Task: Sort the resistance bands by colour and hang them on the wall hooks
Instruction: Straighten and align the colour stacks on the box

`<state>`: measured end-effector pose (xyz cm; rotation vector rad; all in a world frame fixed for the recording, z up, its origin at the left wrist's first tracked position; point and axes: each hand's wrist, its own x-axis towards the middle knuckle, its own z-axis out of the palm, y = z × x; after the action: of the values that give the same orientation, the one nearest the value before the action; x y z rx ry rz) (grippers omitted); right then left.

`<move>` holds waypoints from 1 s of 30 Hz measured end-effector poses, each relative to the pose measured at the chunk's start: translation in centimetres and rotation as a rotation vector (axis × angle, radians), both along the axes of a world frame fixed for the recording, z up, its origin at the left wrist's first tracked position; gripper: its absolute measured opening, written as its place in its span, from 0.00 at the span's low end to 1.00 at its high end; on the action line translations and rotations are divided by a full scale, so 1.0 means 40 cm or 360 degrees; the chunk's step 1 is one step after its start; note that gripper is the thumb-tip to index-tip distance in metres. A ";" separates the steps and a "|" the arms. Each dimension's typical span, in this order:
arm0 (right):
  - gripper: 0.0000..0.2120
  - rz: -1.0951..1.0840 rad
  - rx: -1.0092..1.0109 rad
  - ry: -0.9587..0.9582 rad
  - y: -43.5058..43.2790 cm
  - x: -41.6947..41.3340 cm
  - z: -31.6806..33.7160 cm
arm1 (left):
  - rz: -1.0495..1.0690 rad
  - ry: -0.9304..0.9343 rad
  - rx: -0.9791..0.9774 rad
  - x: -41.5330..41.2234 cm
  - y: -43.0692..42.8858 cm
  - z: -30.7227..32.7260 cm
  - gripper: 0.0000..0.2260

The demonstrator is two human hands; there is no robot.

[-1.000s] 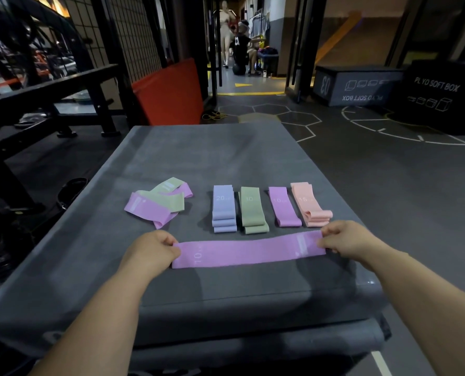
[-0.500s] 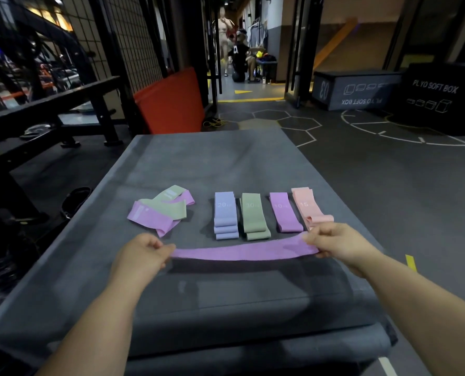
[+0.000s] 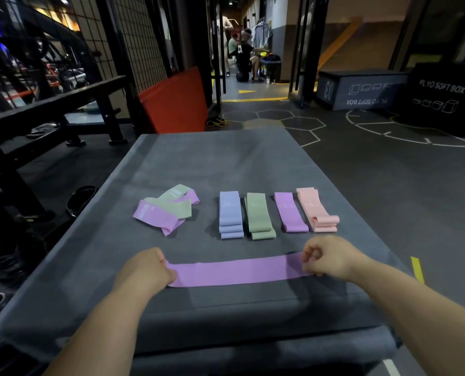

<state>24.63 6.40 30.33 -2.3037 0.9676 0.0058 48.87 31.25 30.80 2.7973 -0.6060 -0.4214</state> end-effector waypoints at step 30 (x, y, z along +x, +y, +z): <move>0.09 0.0283 0.0187 -0.0638 0.148 0.112 0.014 | -0.0794 -0.0222 -0.0781 -0.224 -0.178 -0.007 0.26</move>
<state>29.09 12.33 30.89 -2.1611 0.5436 -0.3056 39.91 24.13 30.54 2.2023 -1.2556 -0.1337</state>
